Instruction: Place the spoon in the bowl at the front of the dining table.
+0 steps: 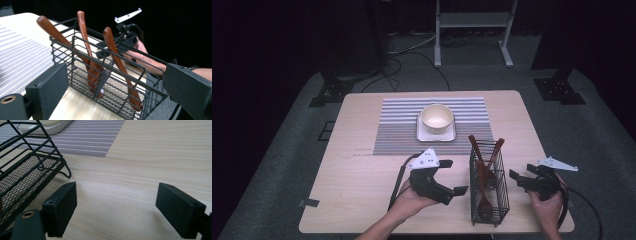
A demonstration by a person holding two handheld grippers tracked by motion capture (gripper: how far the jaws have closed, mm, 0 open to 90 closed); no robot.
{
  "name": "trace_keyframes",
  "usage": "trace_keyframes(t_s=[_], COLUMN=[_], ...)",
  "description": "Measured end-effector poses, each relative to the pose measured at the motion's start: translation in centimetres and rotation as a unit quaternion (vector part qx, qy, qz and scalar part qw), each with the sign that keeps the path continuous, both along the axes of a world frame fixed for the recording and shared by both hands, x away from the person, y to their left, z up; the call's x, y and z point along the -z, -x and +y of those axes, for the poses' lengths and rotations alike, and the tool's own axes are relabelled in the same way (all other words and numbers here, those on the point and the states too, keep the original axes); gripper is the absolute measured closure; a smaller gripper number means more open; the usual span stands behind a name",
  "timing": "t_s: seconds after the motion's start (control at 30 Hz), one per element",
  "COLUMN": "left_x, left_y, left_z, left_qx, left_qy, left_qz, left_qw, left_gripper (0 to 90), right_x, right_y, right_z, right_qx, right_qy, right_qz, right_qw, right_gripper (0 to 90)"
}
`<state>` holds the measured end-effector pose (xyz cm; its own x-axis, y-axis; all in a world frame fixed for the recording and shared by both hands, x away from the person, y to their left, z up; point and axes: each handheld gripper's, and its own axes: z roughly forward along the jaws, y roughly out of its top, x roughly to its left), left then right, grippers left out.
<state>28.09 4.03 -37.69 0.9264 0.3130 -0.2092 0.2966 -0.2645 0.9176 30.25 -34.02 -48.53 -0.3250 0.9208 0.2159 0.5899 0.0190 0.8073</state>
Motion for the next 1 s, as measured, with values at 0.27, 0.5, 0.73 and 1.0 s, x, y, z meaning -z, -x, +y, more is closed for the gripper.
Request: trace_keyframes(t_s=[0.27, 0.5, 0.73, 1.0], left_x=[-0.2, -0.4, -0.5, -1.0], left_y=[-0.2, -0.4, -0.8, -1.1], left_z=[-0.6, -0.9, -1.4, -1.9], left_qx=[0.007, 0.011, 0.015, 0.018], left_qy=[-0.001, -0.005, -0.006, -0.005], left_qz=[0.0, -0.001, 0.005, 0.001], left_qw=[1.0, 0.9999, 0.9999, 0.9998], left_gripper=[5.2, 7.6, 7.6, 7.8], right_x=[0.0, 0.0, 0.0, 0.0], right_y=[0.0, 0.0, 0.0, 0.0], right_z=[0.0, 0.0, 0.0, 0.0], right_qx=[-0.001, -0.001, -0.001, -0.002], right_qy=[-0.001, -0.001, -0.001, -0.001], right_qz=[-0.001, -0.001, 0.0, 0.0], right_qw=[1.0, 1.0, 1.0, 1.0], right_gripper=[16.1, 16.1, 16.2, 16.1])
